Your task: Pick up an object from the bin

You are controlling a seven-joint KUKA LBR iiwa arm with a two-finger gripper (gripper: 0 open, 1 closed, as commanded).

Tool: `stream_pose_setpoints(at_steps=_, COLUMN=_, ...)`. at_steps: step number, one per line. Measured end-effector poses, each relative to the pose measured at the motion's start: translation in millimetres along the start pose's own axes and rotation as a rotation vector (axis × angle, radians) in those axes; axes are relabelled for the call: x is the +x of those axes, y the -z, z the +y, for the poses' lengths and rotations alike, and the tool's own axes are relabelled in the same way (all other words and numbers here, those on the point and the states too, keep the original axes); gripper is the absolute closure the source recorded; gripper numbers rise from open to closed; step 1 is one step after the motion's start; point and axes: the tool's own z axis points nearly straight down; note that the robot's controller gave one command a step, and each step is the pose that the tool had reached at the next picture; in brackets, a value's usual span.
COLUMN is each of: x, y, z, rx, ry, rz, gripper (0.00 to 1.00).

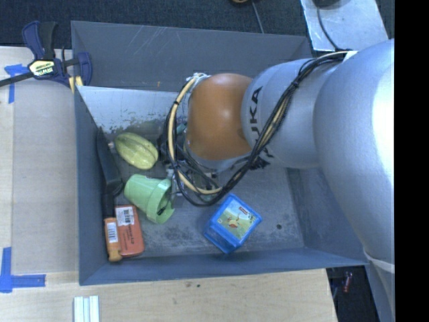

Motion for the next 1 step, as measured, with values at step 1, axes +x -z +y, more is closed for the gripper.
stream_pose_setpoints(at_steps=1, x=-0.9, y=13.4, z=0.6, rx=-0.001, ry=0.0, rz=-0.004, gripper=1.0)
